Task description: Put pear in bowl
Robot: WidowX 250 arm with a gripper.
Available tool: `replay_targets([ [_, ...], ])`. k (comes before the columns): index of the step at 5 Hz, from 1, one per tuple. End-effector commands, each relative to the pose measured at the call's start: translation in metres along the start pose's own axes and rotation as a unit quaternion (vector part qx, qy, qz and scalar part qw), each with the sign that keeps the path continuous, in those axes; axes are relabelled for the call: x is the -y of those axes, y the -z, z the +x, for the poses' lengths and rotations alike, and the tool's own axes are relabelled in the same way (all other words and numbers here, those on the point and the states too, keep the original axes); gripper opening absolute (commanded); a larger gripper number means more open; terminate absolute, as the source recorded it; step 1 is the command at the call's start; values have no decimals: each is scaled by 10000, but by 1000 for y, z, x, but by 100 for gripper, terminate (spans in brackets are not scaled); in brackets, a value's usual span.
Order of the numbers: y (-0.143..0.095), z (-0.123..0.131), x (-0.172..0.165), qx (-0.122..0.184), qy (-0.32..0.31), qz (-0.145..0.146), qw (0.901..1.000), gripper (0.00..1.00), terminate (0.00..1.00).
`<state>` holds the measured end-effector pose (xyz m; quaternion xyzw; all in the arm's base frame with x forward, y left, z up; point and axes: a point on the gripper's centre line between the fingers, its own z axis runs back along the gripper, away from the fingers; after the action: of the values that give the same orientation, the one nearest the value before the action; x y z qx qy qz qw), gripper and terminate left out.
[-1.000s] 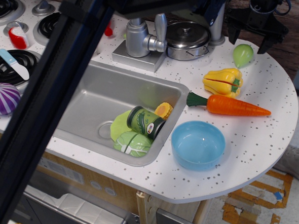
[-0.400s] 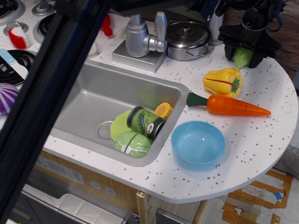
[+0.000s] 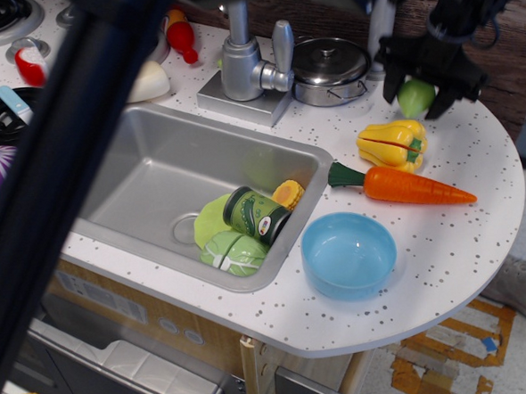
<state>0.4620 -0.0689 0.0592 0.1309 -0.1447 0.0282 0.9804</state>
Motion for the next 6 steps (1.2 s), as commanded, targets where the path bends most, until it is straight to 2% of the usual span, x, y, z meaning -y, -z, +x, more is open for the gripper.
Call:
replay_targets([
  [1,-98,-29,-21,106,-761,424,9961,0,0],
  [2,-97,-80,-24,-141,-1012,427,9938,0,0],
  [3,-88,-127,-21,-385,-1045,226,9935,0,0],
  [4,-74,-149,-14,-513,-1095,-54,9926,0,0],
  [5,-59,-166,-3,-411,-1140,-241,9923,0,0],
  [6,-57,-168,-1,-227,-1104,-429,9927,100,0],
])
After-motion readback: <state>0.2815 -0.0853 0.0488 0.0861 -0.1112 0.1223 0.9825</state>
